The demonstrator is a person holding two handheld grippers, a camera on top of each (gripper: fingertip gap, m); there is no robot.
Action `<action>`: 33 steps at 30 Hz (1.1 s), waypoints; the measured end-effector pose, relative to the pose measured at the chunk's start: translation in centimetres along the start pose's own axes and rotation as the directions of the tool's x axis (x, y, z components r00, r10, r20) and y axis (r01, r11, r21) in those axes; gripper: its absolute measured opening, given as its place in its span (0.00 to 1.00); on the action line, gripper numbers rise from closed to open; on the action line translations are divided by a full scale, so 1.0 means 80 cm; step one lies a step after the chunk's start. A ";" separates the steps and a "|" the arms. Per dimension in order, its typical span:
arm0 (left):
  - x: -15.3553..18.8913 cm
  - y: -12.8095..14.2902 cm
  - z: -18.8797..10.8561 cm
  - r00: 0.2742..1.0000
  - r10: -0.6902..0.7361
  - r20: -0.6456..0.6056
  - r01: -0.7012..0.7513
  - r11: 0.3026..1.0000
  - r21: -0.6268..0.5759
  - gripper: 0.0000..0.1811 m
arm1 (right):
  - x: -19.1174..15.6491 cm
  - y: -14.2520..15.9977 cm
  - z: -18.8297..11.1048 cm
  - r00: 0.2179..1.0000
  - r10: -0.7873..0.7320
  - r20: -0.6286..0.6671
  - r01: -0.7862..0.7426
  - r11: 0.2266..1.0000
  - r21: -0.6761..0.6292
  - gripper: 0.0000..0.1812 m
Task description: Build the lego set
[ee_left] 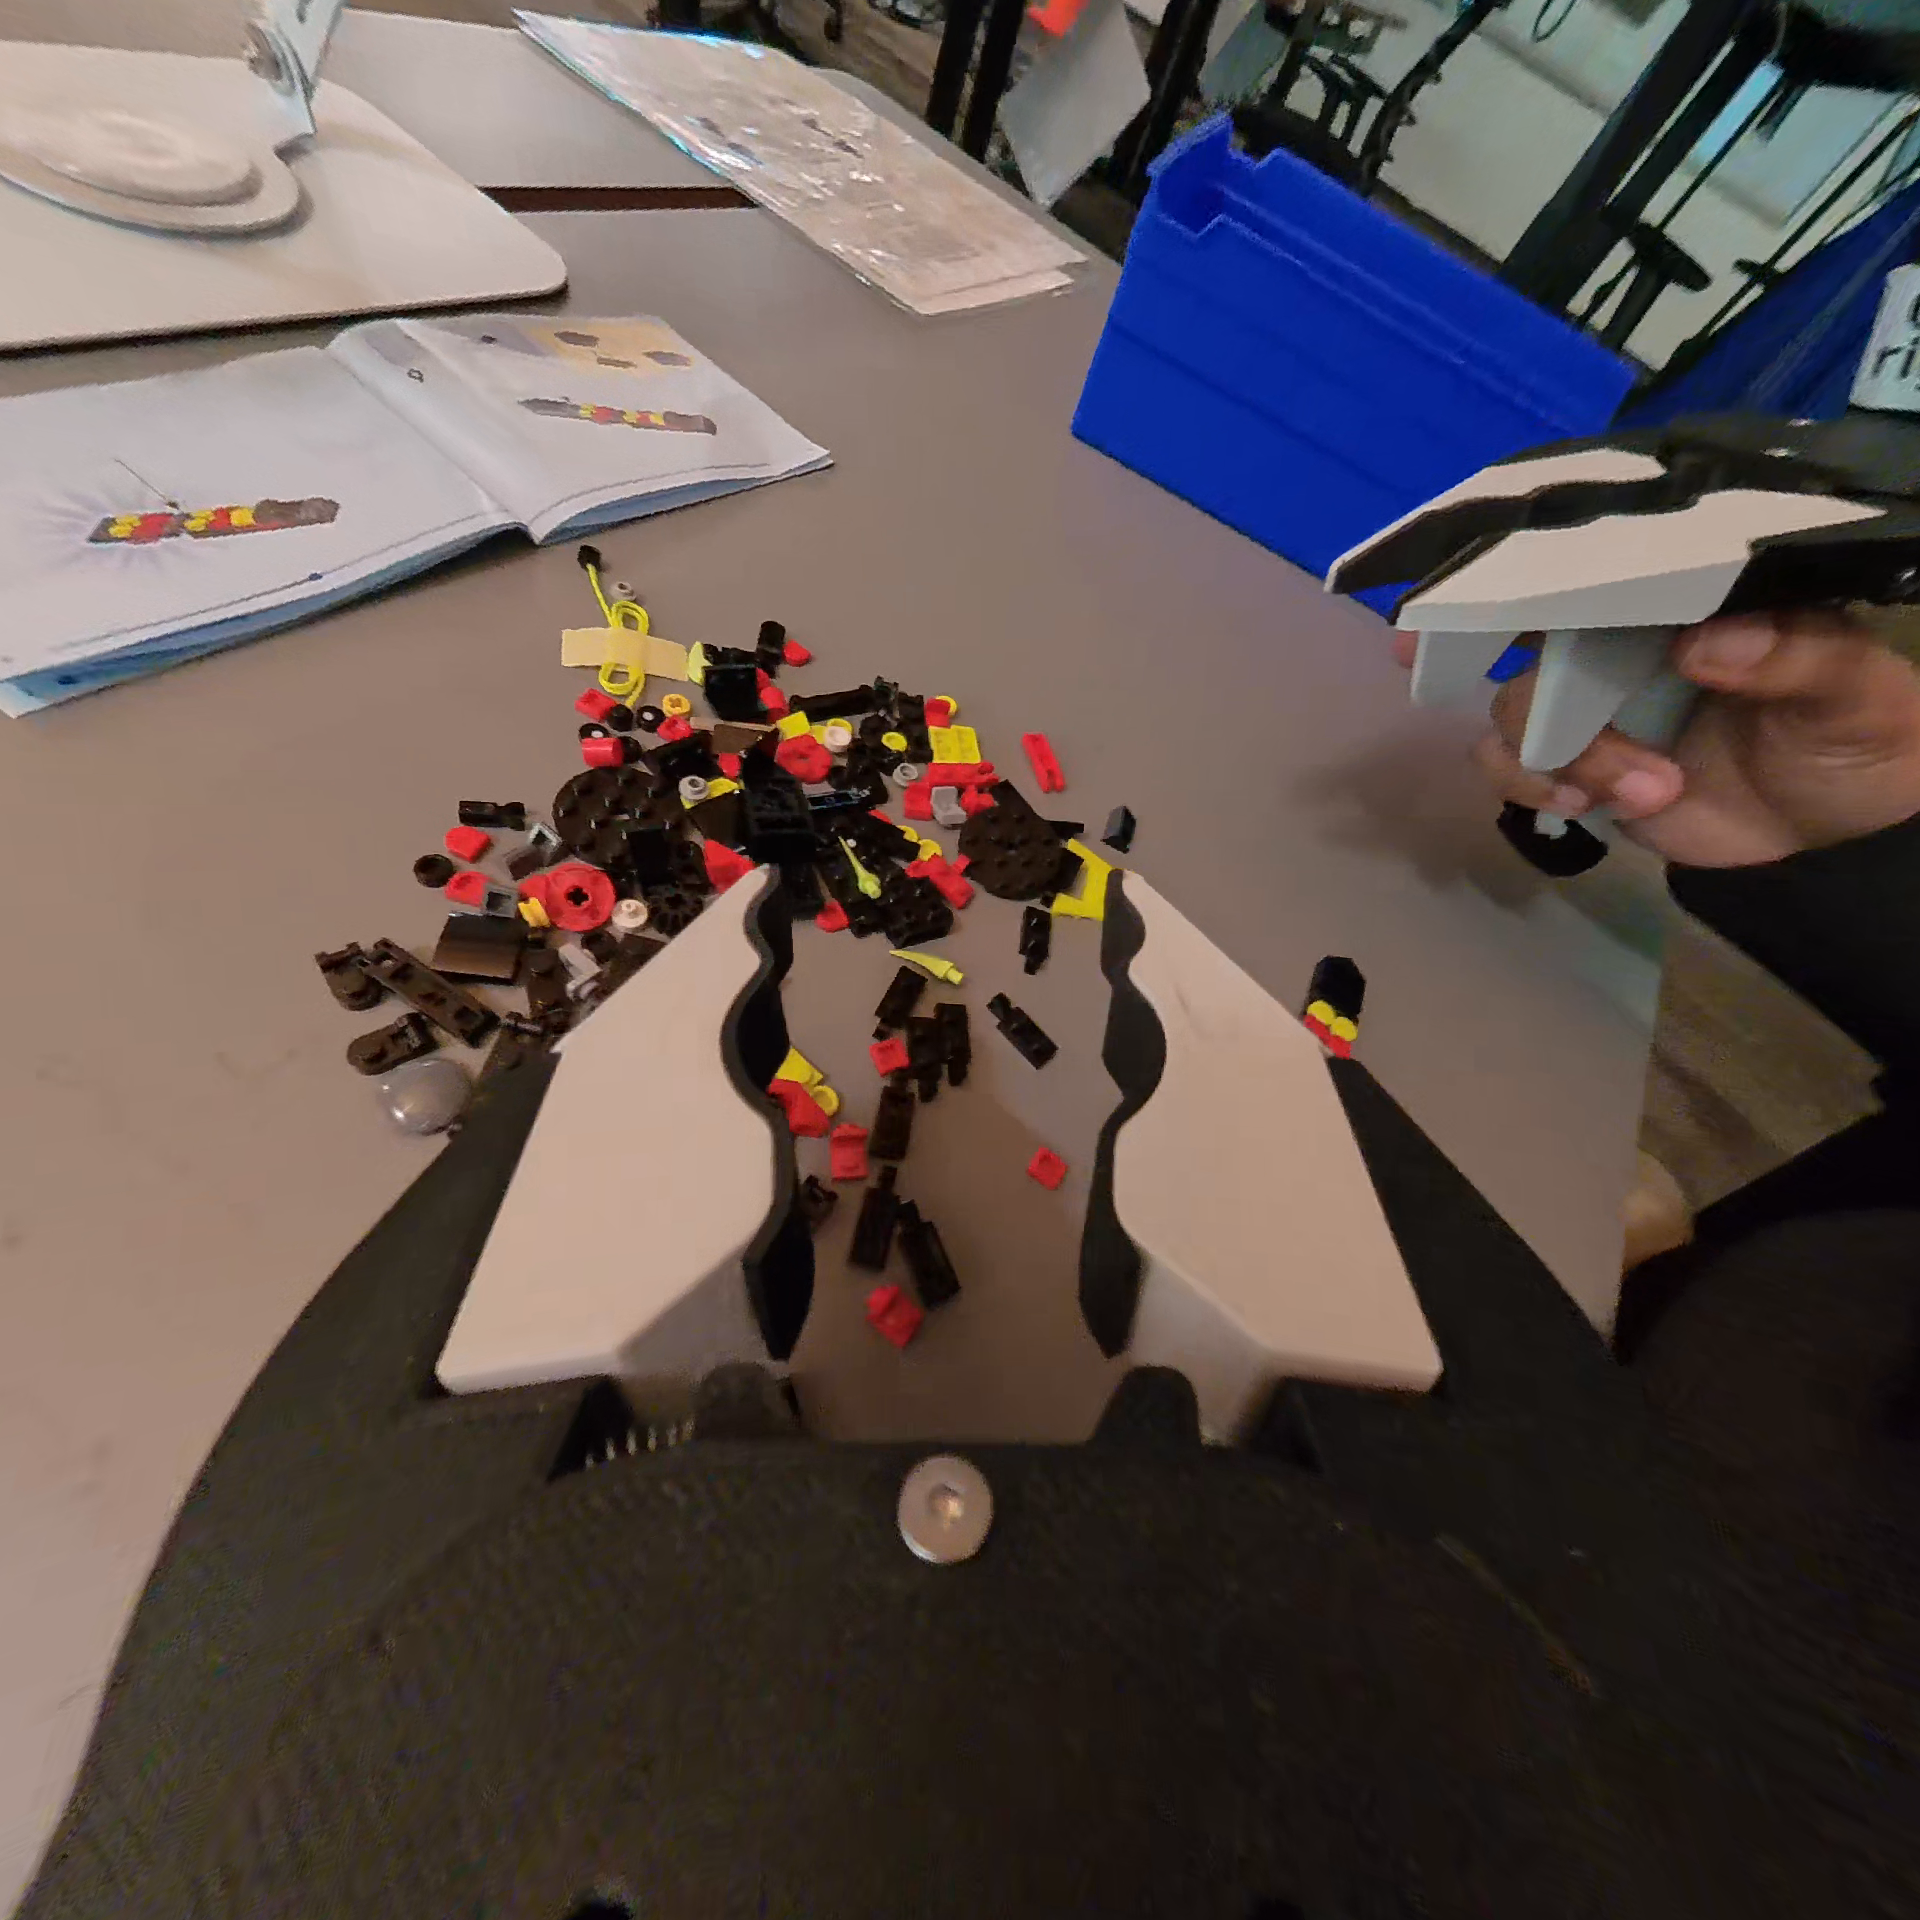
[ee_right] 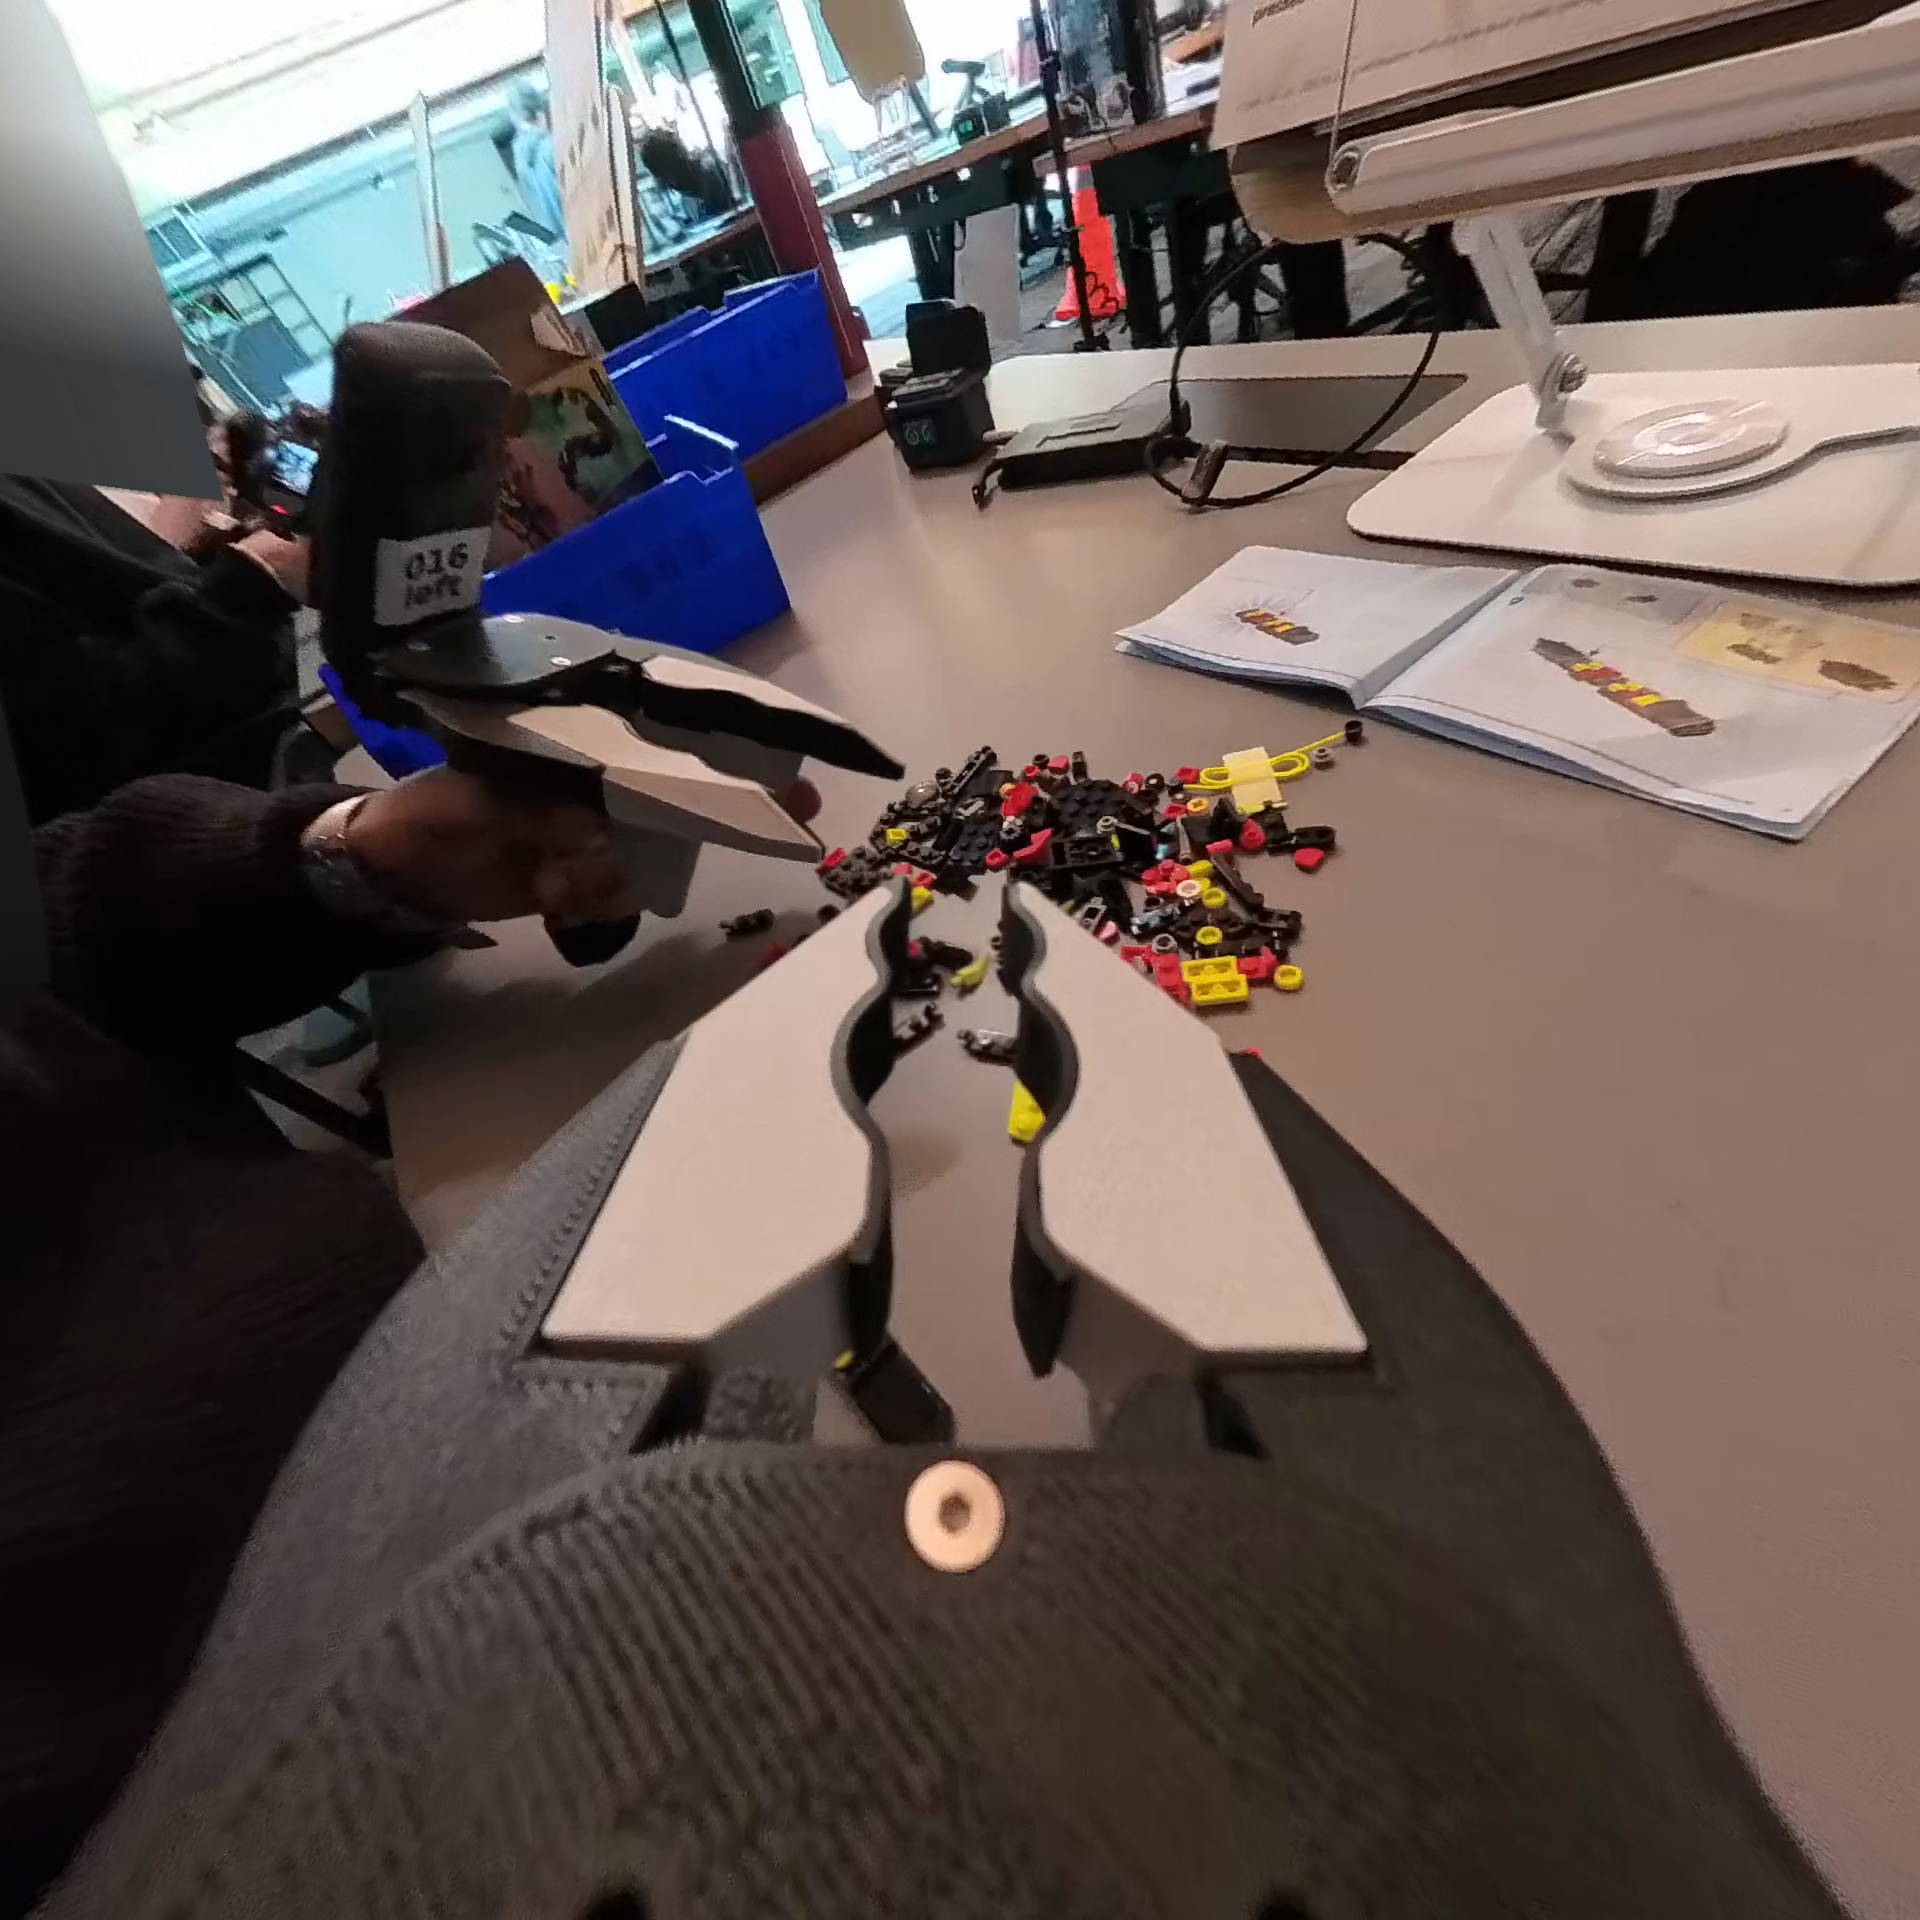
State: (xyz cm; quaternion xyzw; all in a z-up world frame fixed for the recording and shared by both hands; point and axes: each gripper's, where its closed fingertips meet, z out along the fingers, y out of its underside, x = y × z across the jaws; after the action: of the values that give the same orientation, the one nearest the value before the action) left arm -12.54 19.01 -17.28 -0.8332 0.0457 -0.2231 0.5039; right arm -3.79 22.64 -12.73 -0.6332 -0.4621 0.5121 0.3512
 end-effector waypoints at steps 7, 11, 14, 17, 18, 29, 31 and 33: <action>0.004 0.007 0.004 1.000 0.013 -0.023 -0.013 1.000 -0.020 0.33 | -0.008 0.005 0.007 0.997 0.050 0.056 -0.049 0.999 -0.018 0.11; 0.007 0.010 0.006 0.999 0.005 -0.044 -0.006 0.999 -0.032 0.33 | -0.008 0.012 0.008 0.995 0.071 0.064 -0.068 0.996 -0.049 0.11; 0.009 0.011 0.006 0.999 0.000 -0.054 -0.002 0.999 -0.035 0.33 | -0.009 0.014 0.009 0.991 0.102 0.084 -0.097 0.993 -0.062 0.11; 0.010 0.011 0.006 0.998 -0.002 -0.061 -0.001 0.999 -0.038 0.33 | -0.006 0.013 0.007 0.992 0.103 0.076 -0.099 0.994 -0.055 0.11; 0.010 0.011 0.006 0.998 -0.003 -0.063 0.000 0.999 -0.039 0.33 | -0.005 0.013 0.007 0.992 0.101 0.073 -0.097 0.994 -0.056 0.11; 0.014 0.016 0.007 0.997 0.000 -0.078 -0.005 0.998 -0.057 0.32 | 0.014 0.018 -0.003 0.999 0.036 0.025 -0.034 0.994 -0.101 0.12; 0.015 0.016 0.006 0.996 0.001 -0.085 -0.006 0.998 -0.057 0.32 | 0.030 0.022 -0.009 0.997 -0.061 -0.050 0.053 0.989 -0.141 0.12; 0.017 0.016 0.006 0.996 0.003 -0.093 -0.009 0.998 -0.059 0.31 | 0.045 0.021 -0.018 0.986 -0.122 -0.110 0.104 0.982 -0.156 0.11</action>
State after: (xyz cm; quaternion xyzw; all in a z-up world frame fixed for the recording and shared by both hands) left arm -10.90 18.34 -18.13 -0.8363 0.0784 -0.2588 0.4769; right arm -1.80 25.54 -15.13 -0.6600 -0.5126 0.4163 0.3582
